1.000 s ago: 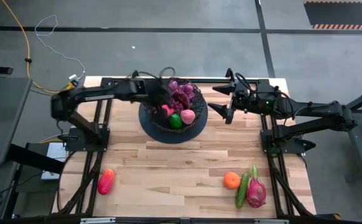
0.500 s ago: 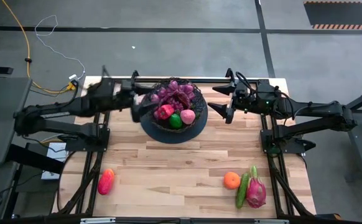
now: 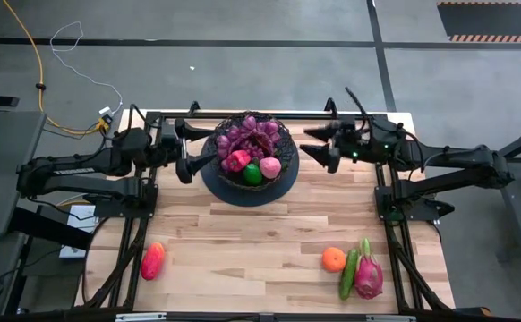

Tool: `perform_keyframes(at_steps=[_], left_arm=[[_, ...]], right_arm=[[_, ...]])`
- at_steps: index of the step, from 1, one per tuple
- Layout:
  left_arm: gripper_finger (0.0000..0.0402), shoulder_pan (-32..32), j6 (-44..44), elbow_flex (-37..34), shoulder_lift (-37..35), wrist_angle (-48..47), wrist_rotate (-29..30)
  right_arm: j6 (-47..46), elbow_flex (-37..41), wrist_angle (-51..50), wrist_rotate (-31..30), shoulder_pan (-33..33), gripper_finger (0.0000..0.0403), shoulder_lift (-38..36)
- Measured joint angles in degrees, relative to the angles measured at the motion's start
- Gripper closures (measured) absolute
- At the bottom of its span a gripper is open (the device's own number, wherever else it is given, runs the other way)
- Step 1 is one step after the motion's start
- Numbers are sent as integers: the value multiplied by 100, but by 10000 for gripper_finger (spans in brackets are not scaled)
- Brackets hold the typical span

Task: Build produce basket
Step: Put the orange into the wire basket

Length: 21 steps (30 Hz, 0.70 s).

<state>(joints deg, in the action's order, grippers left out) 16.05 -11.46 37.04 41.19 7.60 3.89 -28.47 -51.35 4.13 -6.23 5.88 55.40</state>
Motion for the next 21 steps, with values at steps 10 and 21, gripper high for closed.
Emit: perform_keyframes(at_steps=[10, 21], left_arm=[[24, 2, 302, 0, 0, -2, -2], [24, 2, 354, 0, 2, -3, -19]], right_arm=[[-3324, -1118, -2935, 680, -1546, 29, 499], [-5909, -2670, -7511, 1515, -3144, 29, 2580]])
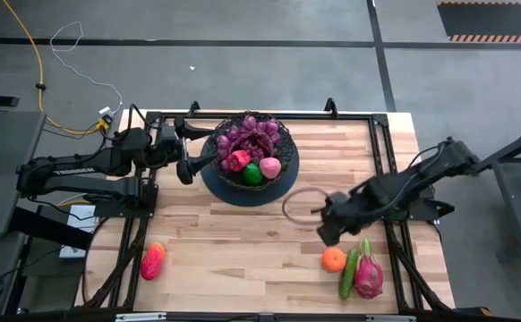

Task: Build produce basket
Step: Put the orange into the wire basket

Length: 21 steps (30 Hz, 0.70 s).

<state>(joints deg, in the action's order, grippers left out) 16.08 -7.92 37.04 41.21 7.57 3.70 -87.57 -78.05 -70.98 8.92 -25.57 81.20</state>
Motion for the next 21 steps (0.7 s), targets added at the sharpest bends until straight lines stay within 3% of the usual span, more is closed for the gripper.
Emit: perform_keyframes(at_steps=[7, 13, 18, 21], left_arm=[[24, 2, -85, 0, 0, 1, 17], [24, 2, -332, 0, 0, -4, 148], [24, 2, 29, 0, 2, -1, 268], [24, 2, -122, 0, 4, -1, 365]], right_arm=[[-238, 198, -37, 240, -275, 29, 782], [-239, 200, 13, 476, -296, 29, 963], [-328, 200, -187, -517, -491, 29, 954], [-420, 200, -180, -698, -513, 29, 954]])
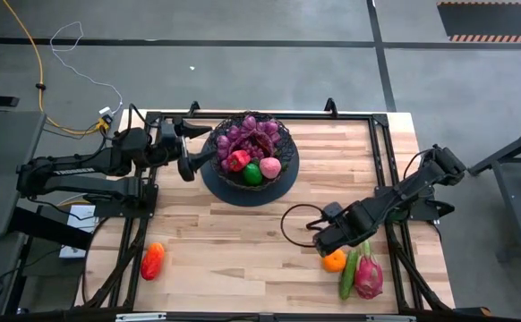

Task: Build produce basket
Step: Put the orange into the wire basket

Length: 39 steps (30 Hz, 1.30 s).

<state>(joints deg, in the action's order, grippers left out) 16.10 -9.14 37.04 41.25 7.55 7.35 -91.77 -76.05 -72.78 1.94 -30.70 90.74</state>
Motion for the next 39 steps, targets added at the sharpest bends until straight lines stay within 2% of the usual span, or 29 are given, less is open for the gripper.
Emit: perform_keyframes(at_steps=[6, 10, 16, 19, 23, 29, 39], left_arm=[[24, -2, -239, 0, -2, 2, 10], [24, -2, -584, 0, -2, 2, -133], [24, -4, -1069, 0, -2, 7, -21], [24, -2, -1070, 0, -2, 9, -6], [24, 0, -1018, 0, -2, 73, 144], [24, 0, -693, 0, -2, 163, 236], [23, 0, -641, 0, -4, 150, 234]], right_arm=[[157, 0, -202, 33, -164, 29, -2], [-65, 2, -135, 311, -292, 29, -2], [-426, 9, -239, 140, -350, 29, 2], [-580, 398, 404, 167, -295, 29, -77], [-1205, 1211, 1934, 266, -263, 29, -295], [-2039, 1550, 2125, 463, -315, 29, -292], [-3217, 1510, 2391, 582, -484, 30, -9]])
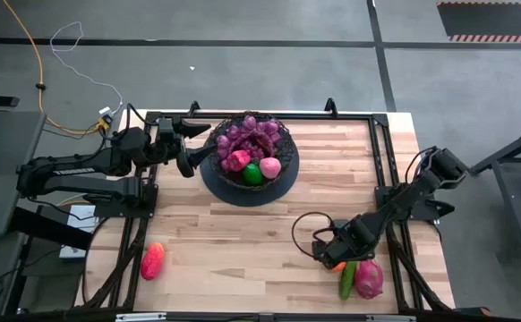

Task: Build produce basket
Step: Put the orange into the wire basket

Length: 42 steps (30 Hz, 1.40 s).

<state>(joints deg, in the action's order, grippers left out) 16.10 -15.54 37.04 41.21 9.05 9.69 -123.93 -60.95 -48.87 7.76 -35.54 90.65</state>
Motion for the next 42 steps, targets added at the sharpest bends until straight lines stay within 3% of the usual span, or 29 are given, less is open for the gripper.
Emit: perform_keyframes(at_steps=[9, 24, 32, 37, 42], left_arm=[[23, 0, 71, 0, 0, 4, 2], [23, 120, 73, 0, 1, 153, 35], [23, 118, 148, 0, 1, 152, 107], [23, 118, 373, 0, 2, 152, 105], [23, 118, 320, 0, 0, 152, 103]], right_arm=[[-665, -4, 122, -12, -47, 30, 353], [-603, -20, 73, 287, 64, 31, 1097], [-304, -4, 47, 61, 256, 95, 661], [651, -4, 49, -796, 573, 95, -108], [3194, -4, 316, -1453, 1406, 95, -1094]])
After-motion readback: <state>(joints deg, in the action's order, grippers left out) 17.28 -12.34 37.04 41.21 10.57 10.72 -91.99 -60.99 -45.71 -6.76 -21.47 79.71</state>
